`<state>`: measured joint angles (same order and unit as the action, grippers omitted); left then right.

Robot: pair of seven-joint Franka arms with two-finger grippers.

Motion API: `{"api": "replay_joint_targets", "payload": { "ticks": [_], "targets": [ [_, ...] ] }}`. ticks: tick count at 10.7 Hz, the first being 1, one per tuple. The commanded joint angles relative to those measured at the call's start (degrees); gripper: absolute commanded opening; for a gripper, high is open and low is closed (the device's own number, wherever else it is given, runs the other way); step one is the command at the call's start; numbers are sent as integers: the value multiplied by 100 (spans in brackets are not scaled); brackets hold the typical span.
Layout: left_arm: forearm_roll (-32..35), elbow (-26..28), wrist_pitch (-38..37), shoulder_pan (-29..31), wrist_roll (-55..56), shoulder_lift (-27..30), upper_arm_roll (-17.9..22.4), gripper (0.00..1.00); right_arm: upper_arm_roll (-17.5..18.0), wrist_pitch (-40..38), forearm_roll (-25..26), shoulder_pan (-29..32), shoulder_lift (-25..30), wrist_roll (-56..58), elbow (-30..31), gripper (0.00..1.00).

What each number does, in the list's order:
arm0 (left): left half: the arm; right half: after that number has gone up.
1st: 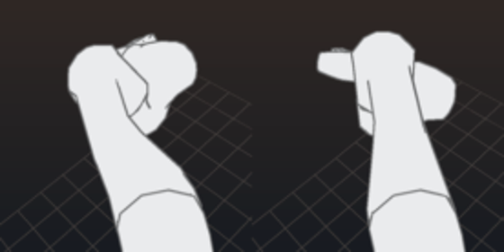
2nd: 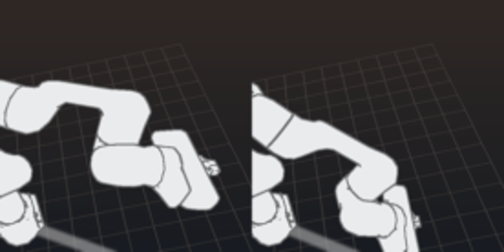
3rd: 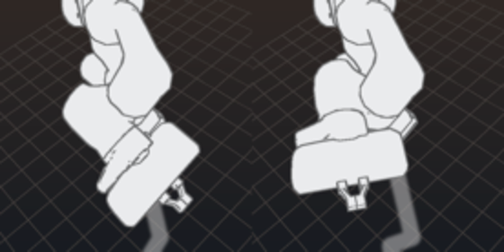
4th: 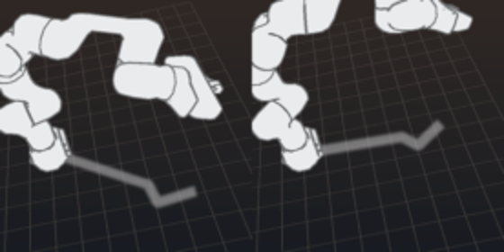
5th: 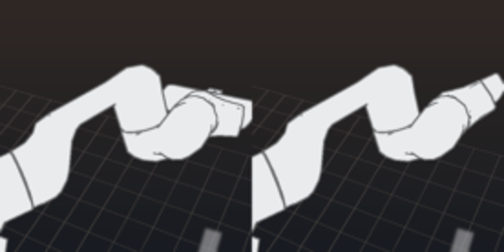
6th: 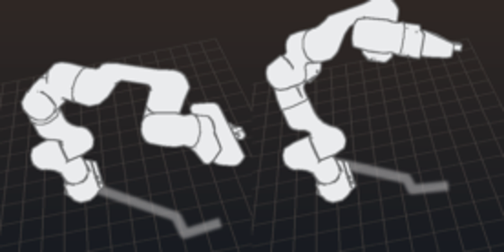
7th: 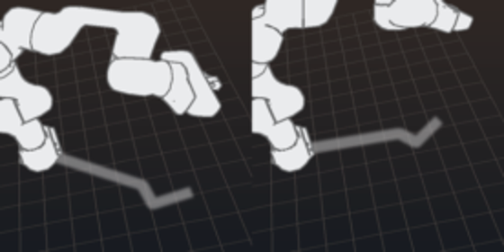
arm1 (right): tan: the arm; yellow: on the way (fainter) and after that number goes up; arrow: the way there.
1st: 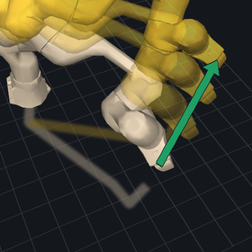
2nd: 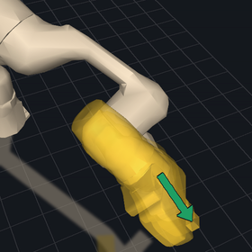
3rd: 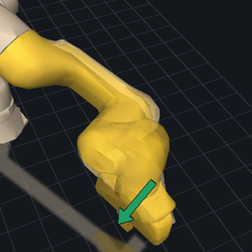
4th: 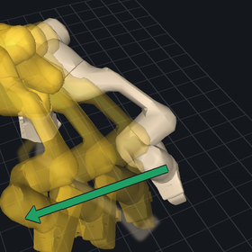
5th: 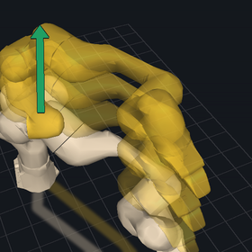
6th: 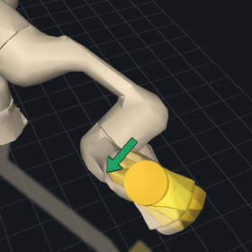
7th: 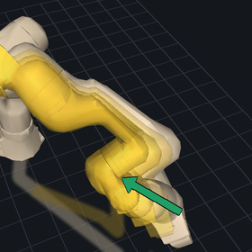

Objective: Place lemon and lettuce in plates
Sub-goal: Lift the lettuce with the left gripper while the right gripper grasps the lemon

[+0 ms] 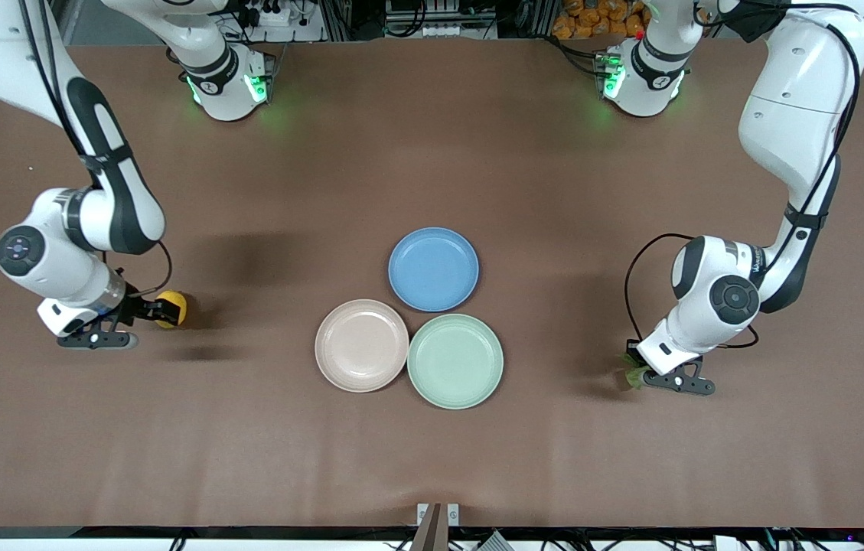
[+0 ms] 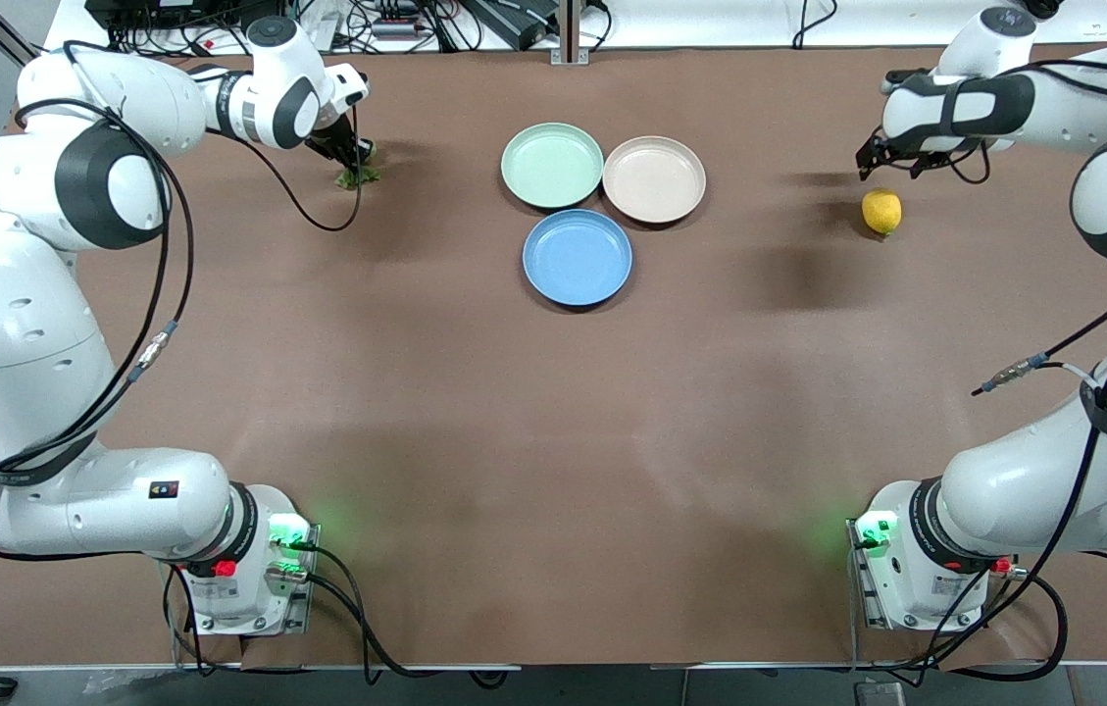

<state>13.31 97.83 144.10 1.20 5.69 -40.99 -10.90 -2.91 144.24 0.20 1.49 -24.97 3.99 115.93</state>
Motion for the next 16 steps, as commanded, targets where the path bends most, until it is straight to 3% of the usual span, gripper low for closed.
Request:
{"api": "replay_joint_targets", "payload": {
  "ticks": [1,7,10,14,16],
  "targets": [
    [145,43,-5,-40,-15,327,-78,0,62,297,-11,97,-96,84,132,100],
    [58,-405,-163,-734,11,451,-281,0,80,895,-11,361,-386,567,396,100],
    [31,-458,-154,-822,674,513,-799,0,89,895,-11,369,-439,567,396,100],
    [40,-818,-93,-1497,1870,215,-782,0,168,1027,-107,387,-535,567,413,100],
    [84,-1178,-67,-1981,2224,-13,-590,0,168,1036,-108,396,-570,567,422,100]
  ]
}}
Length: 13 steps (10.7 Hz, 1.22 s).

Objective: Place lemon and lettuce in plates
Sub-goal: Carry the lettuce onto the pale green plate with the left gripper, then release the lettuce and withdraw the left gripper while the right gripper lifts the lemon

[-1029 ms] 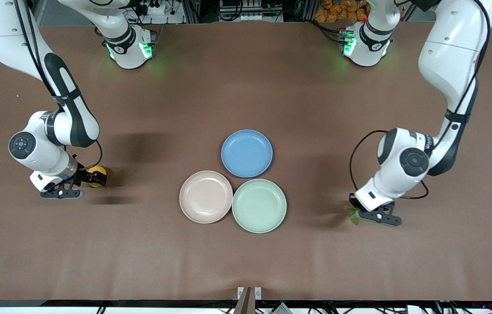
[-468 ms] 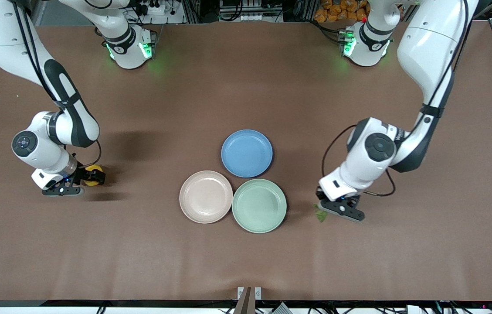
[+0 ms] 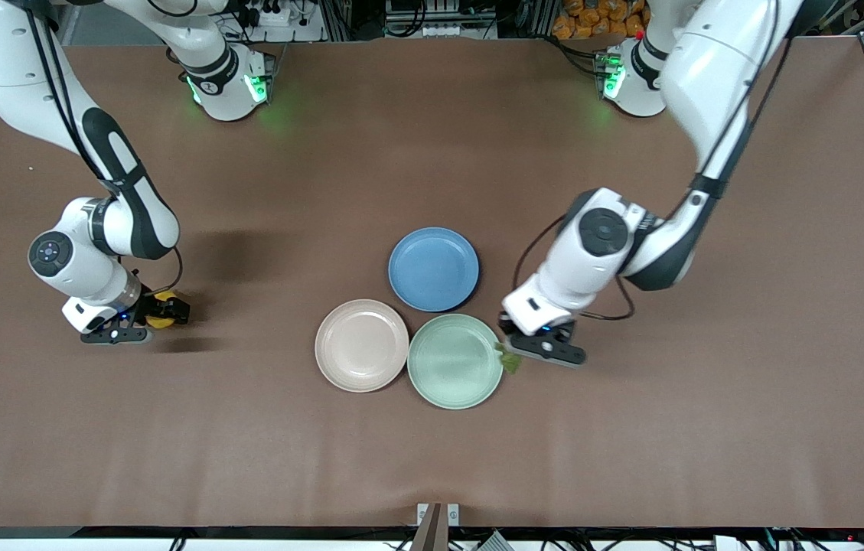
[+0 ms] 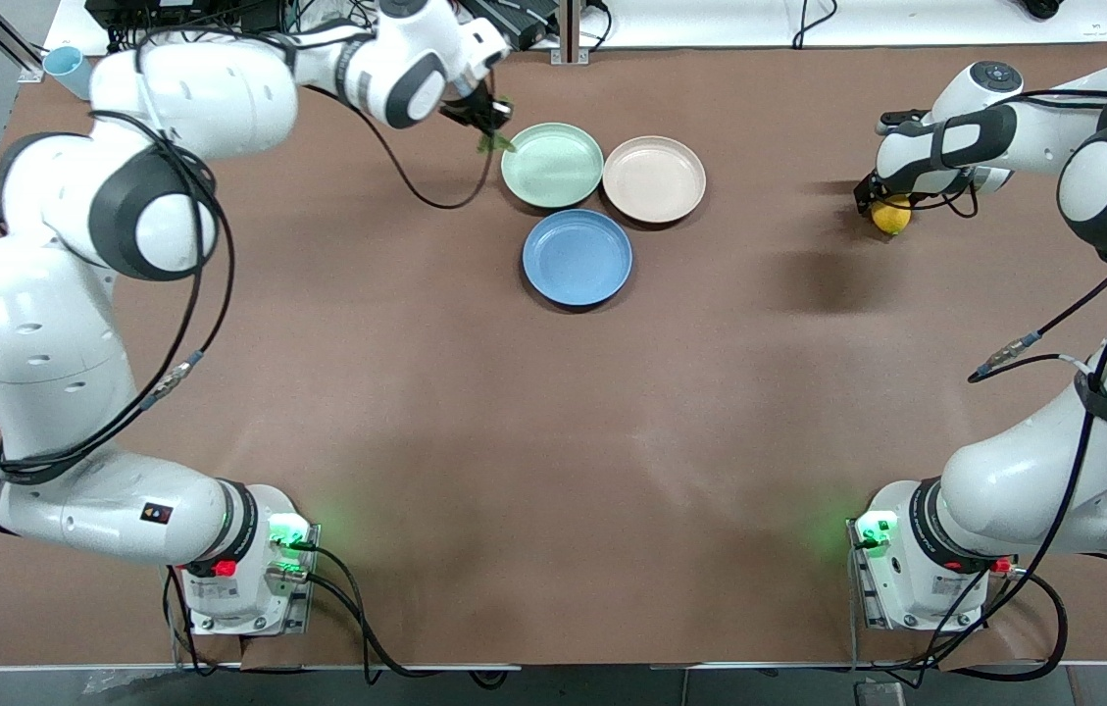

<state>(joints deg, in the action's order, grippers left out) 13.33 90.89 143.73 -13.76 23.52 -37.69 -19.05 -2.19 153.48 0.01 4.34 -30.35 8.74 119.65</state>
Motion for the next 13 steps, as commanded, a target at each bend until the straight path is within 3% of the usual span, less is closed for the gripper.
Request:
{"api": "replay_joint_targets", "payload": {
  "ticks": [1,2,4,5,6,8,12,13],
  "targets": [
    [73,-659,93,-704,616,-509,331,0,96,112,-89,111,-41,92,50,100],
    [73,-774,224,-863,749,-676,436,0,96,112,-89,111,-50,92,50,100],
    [90,-810,497,-1092,1013,-835,726,4,96,103,-89,111,-50,92,41,82],
    [99,-801,655,-1224,1022,-871,866,99,96,86,-89,102,-50,92,32,71],
    [82,-810,700,-1347,1031,-862,1042,100,96,42,-89,94,-50,92,6,61],
    [64,-828,709,-1348,1031,-827,1079,100,113,-72,-89,67,-41,75,-64,50],
    [99,-837,613,-1191,1259,-337,1140,100,122,-1299,-115,50,-50,48,-774,47],
    [117,-750,491,-1199,1477,-74,1366,100,122,-1573,-115,32,-50,40,-950,47]
  ]
}}
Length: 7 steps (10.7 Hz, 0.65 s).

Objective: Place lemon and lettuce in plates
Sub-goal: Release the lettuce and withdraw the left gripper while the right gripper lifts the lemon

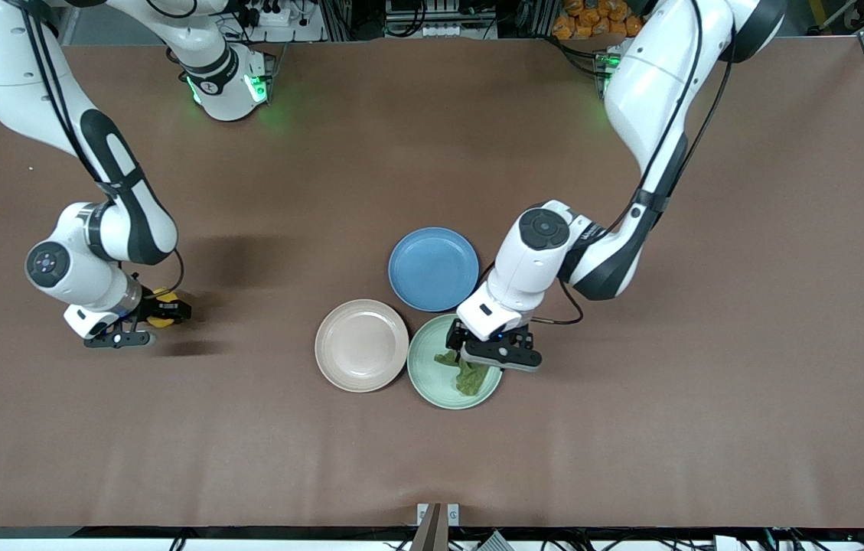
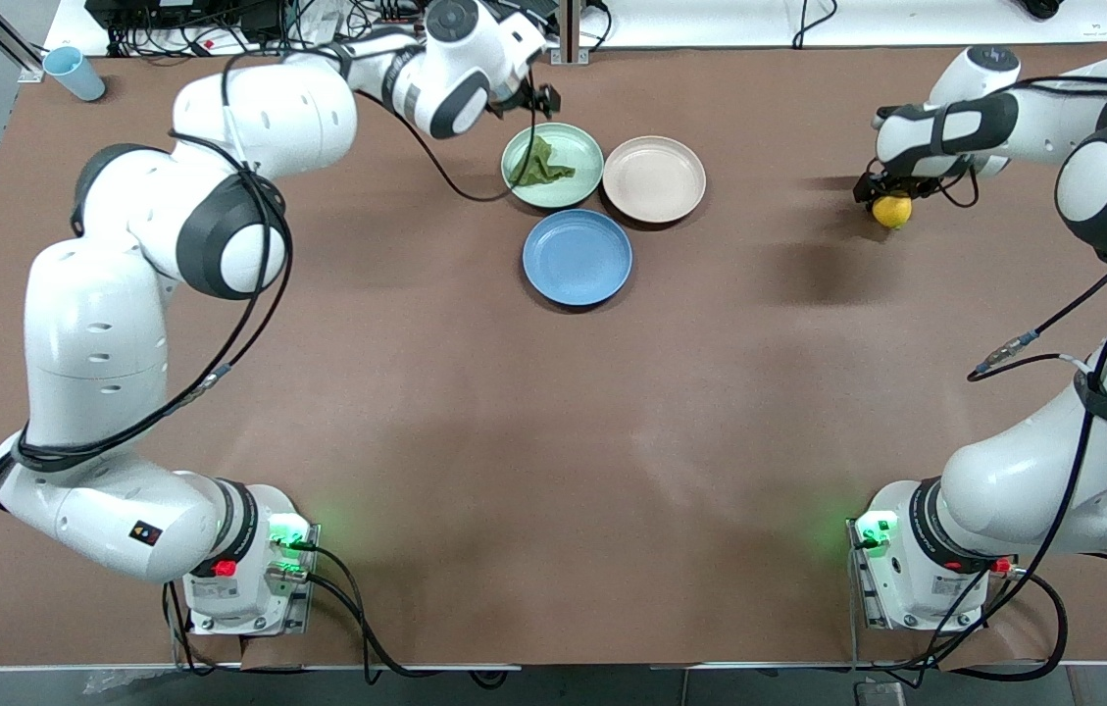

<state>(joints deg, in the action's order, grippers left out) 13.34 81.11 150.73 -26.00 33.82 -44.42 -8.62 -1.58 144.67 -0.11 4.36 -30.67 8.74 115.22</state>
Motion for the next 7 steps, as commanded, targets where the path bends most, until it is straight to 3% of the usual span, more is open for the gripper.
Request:
{"api": "replay_joint_targets", "payload": {
  "ticks": [1,3,4,7],
  "targets": [
    [117,256,-593,60,459,854,439,100,70,-755,-112,4,-26,31,-588,47],
    [143,239,-1708,113,433,1320,667,100,70,-860,-112,-153,-18,-213,-763,48],
    [465,265,-2453,113,128,1600,808,100,61,-1157,-112,-293,-18,-502,-947,48],
    [469,248,-3662,796,-1671,2278,765,100,61,-1503,-112,-934,-35,-1714,-1238,49]
  ]
}}
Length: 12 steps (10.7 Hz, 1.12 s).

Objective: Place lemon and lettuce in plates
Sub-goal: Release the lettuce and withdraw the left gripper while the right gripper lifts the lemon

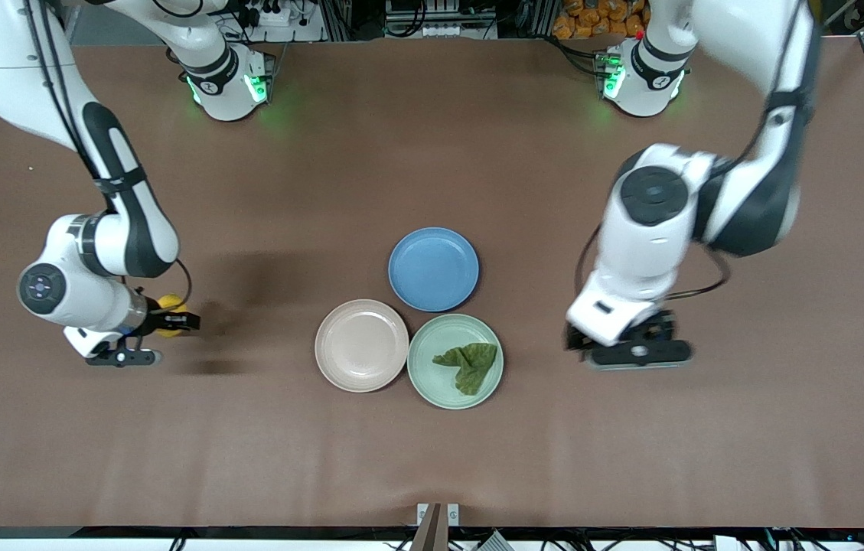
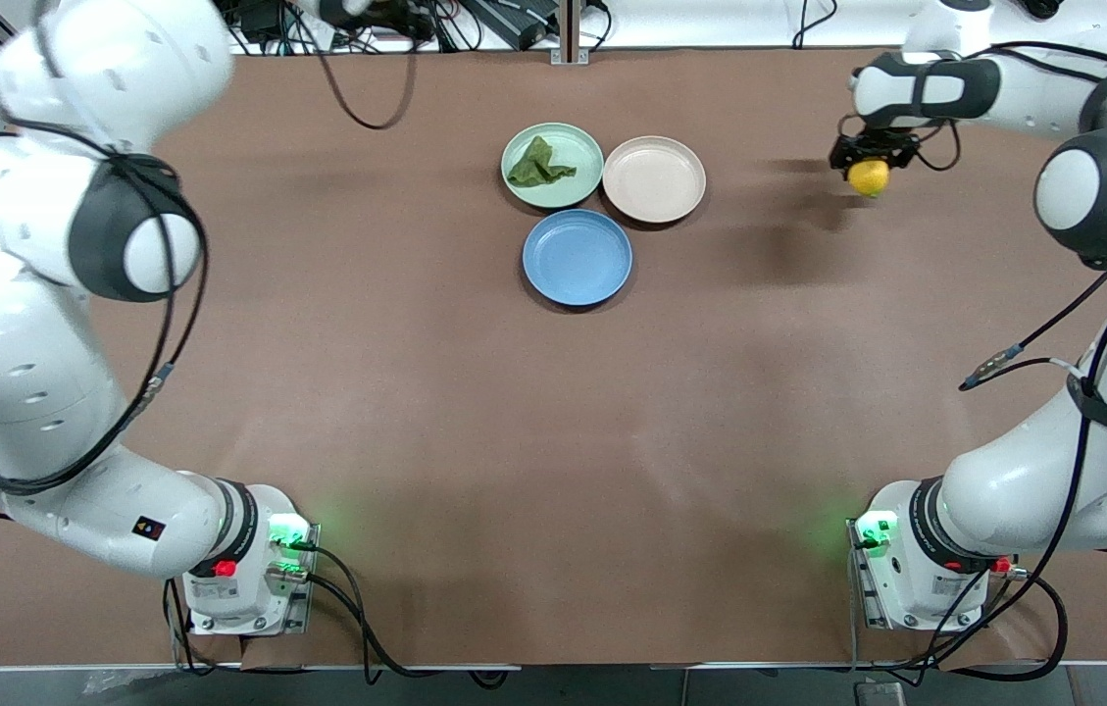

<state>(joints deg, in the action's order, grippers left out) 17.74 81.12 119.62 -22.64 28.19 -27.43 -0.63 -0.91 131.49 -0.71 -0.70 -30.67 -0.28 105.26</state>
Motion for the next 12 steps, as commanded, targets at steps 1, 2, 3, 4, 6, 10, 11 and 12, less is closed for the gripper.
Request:
{"api": "replay_joint_targets", "payload": {
  "ticks": [1,2,3,4,6,10,11,12],
  "targets": [
    [-242,246,-849,645,-1375,781,-34,100,3,-185,-52,-613,-71,-1138,-321,49],
    [-558,238,-1174,821,-1534,983,-34,100,3,-185,-52,-781,-115,-1342,-366,49],
    [-883,237,-1456,1031,-1745,1151,-34,100,3,-168,-95,-904,-141,-1491,-392,49],
    [-1130,298,-1746,1234,-1938,1370,-42,100,3,-168,-383,-1071,-176,-1493,-462,49],
    [-1334,727,-1907,1411,-2186,1818,-34,100,3,-133,-841,-1500,-299,-1554,-698,49],
    [-1361,1511,-1758,1429,-2257,2452,-25,100,-6,-133,-1045,-2196,-756,-1844,-1368,49],
    [-1361,1547,-1775,1420,-2361,2549,-25,100,-6,-124,-1045,-2276,-826,-1879,-1385,49],
    [-1361,1599,-1784,1429,-2571,2646,-25,100,-6,-115,-1045,-2355,-888,-1888,-1386,49]
  ]
}}
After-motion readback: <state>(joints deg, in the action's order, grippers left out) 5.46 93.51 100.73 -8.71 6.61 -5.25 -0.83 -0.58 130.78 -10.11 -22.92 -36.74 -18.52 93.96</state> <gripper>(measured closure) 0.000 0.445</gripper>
